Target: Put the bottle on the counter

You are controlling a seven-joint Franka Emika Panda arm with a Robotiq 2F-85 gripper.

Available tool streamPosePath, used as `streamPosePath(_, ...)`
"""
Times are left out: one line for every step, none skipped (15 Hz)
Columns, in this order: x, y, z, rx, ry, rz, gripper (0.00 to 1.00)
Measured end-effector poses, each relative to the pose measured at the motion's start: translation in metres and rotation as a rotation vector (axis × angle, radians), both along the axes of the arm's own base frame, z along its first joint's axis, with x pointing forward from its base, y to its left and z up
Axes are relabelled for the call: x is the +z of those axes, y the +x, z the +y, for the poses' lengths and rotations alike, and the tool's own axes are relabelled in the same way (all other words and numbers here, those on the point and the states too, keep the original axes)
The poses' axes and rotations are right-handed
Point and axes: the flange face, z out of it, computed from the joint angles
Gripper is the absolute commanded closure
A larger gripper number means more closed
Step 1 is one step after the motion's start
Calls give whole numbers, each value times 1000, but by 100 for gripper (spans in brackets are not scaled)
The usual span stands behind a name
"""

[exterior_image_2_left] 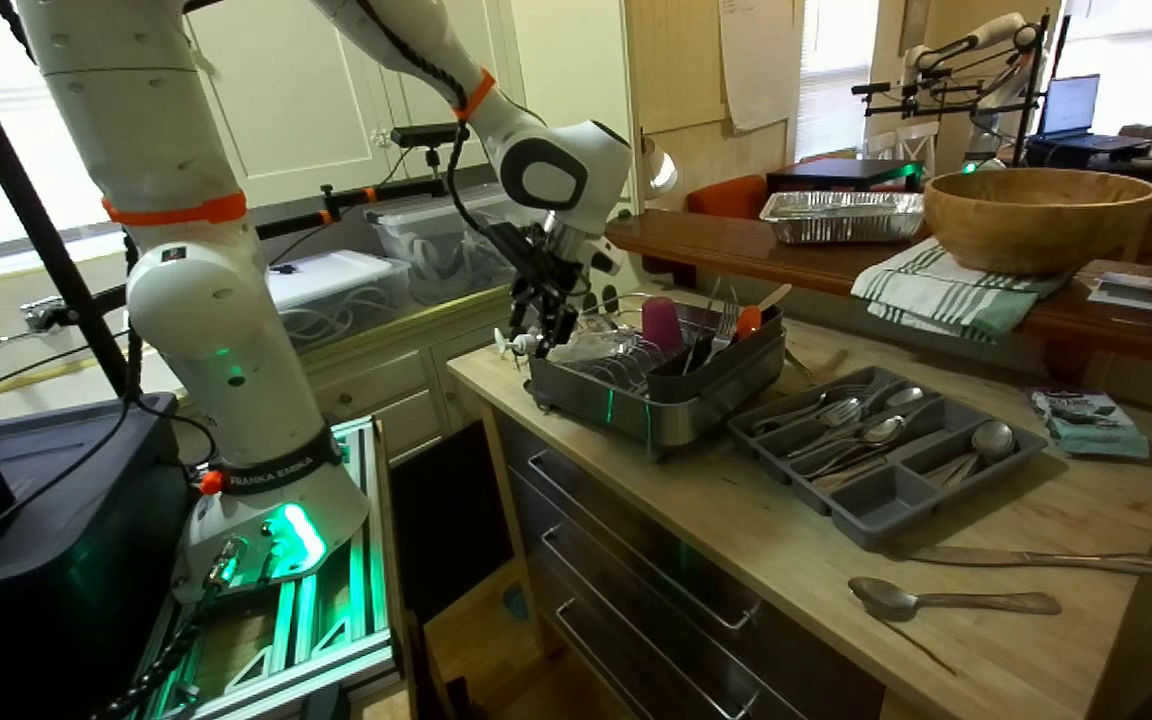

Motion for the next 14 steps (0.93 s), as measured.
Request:
streamPosePath(-3,0,1,2,-1,6,34)
streamPosePath(-4,0,0,1,-1,10,43)
streamPosePath(-5,0,-1,-1,-1,12,51)
streamPosePath(-6,0,-2,-4,-1,13,60)
streamPosePath(-6,0,-3,-6,-1,14,67)
streamPosePath(-7,0,-3,-7,-1,15,74)
streamPosePath(-7,0,-3,-7,-1,16,83)
streamPosePath(-7,0,-3,-6,-2,15,86)
streamPosePath(-6,1,-3,-5,-2,16,86)
streamPosePath(-6,1,-2,-3,-4,16,86)
streamPosePath(-6,1,-2,1,-6,16,86)
streamPosePath(-5,1,-1,5,-9,15,86)
streamPosePath(-4,2,0,11,-14,15,86)
streamPosePath(-3,2,2,20,-17,12,86)
